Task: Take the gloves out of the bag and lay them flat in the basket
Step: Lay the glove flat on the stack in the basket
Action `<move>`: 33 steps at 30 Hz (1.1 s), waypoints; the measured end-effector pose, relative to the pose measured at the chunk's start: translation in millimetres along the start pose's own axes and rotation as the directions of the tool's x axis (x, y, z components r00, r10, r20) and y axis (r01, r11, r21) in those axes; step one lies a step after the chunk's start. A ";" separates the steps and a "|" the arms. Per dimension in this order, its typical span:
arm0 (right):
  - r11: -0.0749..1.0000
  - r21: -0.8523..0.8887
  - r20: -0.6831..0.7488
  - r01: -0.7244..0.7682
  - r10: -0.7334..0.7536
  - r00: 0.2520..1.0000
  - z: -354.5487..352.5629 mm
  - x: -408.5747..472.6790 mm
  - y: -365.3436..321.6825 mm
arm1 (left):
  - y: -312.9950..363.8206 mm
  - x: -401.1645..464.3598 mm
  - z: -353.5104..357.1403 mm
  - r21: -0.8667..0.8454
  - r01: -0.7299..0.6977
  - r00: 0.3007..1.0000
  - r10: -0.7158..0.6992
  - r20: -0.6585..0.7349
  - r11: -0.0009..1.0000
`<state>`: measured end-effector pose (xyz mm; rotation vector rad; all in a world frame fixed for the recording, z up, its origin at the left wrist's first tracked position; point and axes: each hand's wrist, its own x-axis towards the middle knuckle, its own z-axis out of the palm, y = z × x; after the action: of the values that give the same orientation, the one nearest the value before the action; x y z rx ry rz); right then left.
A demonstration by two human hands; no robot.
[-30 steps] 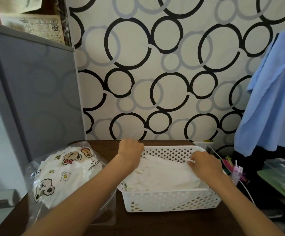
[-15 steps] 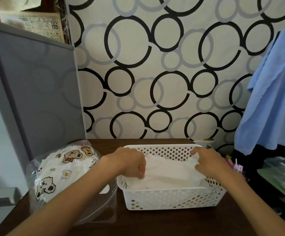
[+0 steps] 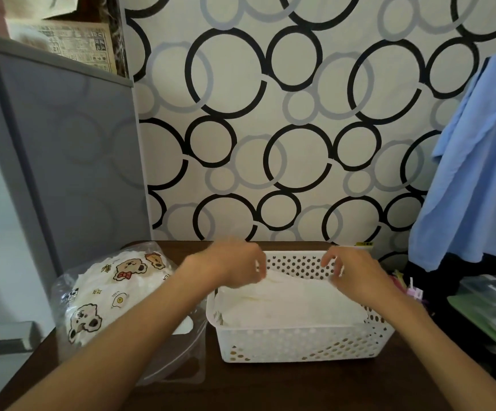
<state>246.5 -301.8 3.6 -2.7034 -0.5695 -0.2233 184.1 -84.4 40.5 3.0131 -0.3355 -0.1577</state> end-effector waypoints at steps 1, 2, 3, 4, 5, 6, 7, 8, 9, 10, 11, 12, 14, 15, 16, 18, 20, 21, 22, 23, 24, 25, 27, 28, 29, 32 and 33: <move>0.999 0.030 0.163 -0.010 0.005 0.987 0.1 2.6 -5.3 | 1.7 6.7 9.1 -0.026 -0.033 0.999 0.034 0.025 0.999; 0.999 0.019 0.350 -0.036 0.027 0.936 1.3 3.9 -10.0 | 0.9 12.3 19.0 -0.054 -0.046 0.996 0.050 0.078 0.997; 0.997 -0.062 0.513 -0.041 0.067 0.856 4.5 5.9 -11.5 | -2.3 16.3 28.2 -0.068 -0.037 0.989 0.046 0.139 0.997; 0.985 -0.172 0.613 -0.001 0.108 0.783 8.9 8.2 -10.5 | -7.0 18.0 36.3 -0.060 -0.013 0.981 0.024 0.195 0.998; 0.968 -0.244 0.659 0.051 0.127 0.741 12.6 9.0 -8.3 | -11.5 18.7 42.9 -0.026 0.016 0.971 -0.009 0.239 1.000; 0.961 -0.262 0.680 0.084 0.122 0.723 16.7 9.7 -7.0 | -16.4 18.0 48.2 0.032 0.042 0.962 -0.049 0.270 0.999; 0.962 -0.255 0.694 0.096 0.113 0.711 20.4 10.4 -5.8 | -19.1 17.1 52.0 0.096 0.051 0.955 -0.077 0.287 0.994; 0.965 -0.239 0.703 0.108 0.096 0.704 23.9 10.9 -4.2 | -20.4 17.3 54.1 0.144 0.049 0.950 -0.091 0.297 0.988; 0.964 -0.235 0.714 0.122 0.086 0.695 26.8 10.5 -5.4 | -20.5 16.6 54.5 0.163 0.044 0.948 -0.093 0.306 0.986; 0.962 -0.240 0.717 0.131 0.084 0.692 27.9 10.7 -6.1 | -19.3 15.5 52.4 0.153 0.036 0.948 -0.082 0.308 0.988; 0.962 -0.242 0.713 0.128 0.087 0.696 26.2 10.5 -6.7 | -17.2 13.8 47.4 0.124 0.029 0.954 -0.064 0.294 0.992; 0.965 -0.235 0.699 0.119 0.083 0.710 22.2 10.4 -6.6 | -15.1 10.5 40.0 0.089 0.029 0.965 -0.051 0.257 0.996; 0.975 -0.200 0.645 0.092 0.061 0.762 9.4 10.0 -4.4 | -12.0 2.2 23.1 0.052 0.023 0.990 -0.030 0.136 0.998; 0.979 -0.188 0.606 0.077 0.054 0.793 3.8 10.0 -2.7 | -11.7 -1.0 17.8 0.063 0.012 0.995 -0.018 0.095 0.998; 0.980 -0.187 0.563 0.062 0.055 0.825 0.1 9.7 -1.1 | -11.2 -2.6 15.5 0.087 0.002 0.995 -0.011 0.097 0.996; 0.974 -0.222 0.518 0.040 0.083 0.851 1.5 8.4 -1.1 | -7.1 -3.2 21.9 0.133 -0.008 0.977 -0.021 0.210 0.991; 0.968 -0.248 0.567 0.028 0.121 0.815 10.3 5.8 -2.2 | -3.1 3.4 38.5 0.182 -0.034 0.948 -0.026 0.317 0.983; 0.970 -0.240 0.602 0.027 0.127 0.789 14.5 4.2 -3.5 | -2.5 4.8 44.5 0.190 -0.036 0.940 -0.031 0.339 0.981; 0.976 -0.216 0.620 0.019 0.122 0.775 16.9 1.6 -3.7 | -2.5 5.0 47.0 0.182 -0.025 0.937 -0.040 0.346 0.983; 0.984 -0.177 0.613 -0.004 0.114 0.782 17.1 -1.2 -3.3 | -3.5 2.8 45.0 0.147 -0.006 0.941 -0.044 0.336 0.989; 0.990 -0.133 0.582 -0.040 0.111 0.806 14.8 -3.4 -2.7 | -5.7 -4.1 38.4 0.084 0.014 0.952 -0.039 0.305 0.996; 0.994 -0.082 0.532 -0.075 0.107 0.840 11.7 -5.9 -0.8 | -10.0 -14.2 29.9 0.000 0.032 0.967 -0.031 0.251 0.999; 0.997 0.007 0.397 -0.078 0.069 0.915 5.1 -13.4 -1.9 | -23.6 -45.4 11.7 -0.209 0.063 0.997 -0.052 0.058 0.976; 0.998 0.048 0.319 -0.046 0.029 0.947 3.2 -19.9 -5.0 | -33.0 -62.8 7.1 -0.302 0.069 0.992 -0.098 -0.080 0.951; 0.996 0.092 0.248 0.006 -0.029 0.968 3.2 -25.7 -18.1 | -47.9 -83.9 5.8 -0.360 0.089 0.962 -0.174 -0.211 0.929; 0.974 0.196 0.154 0.118 -0.149 0.977 0.9 -51.5 -71.2 | -80.8 -123.3 15.0 -0.295 0.254 0.891 -0.342 -0.299 0.921; 0.964 0.208 0.149 0.163 -0.196 0.969 1.7 -58.8 -93.2 | -89.9 -129.1 19.5 -0.240 0.356 0.895 -0.403 -0.193 0.903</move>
<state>154.5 -242.9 18.5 -2.4959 -0.8437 0.0160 75.8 29.9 22.5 2.8166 0.2836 0.1350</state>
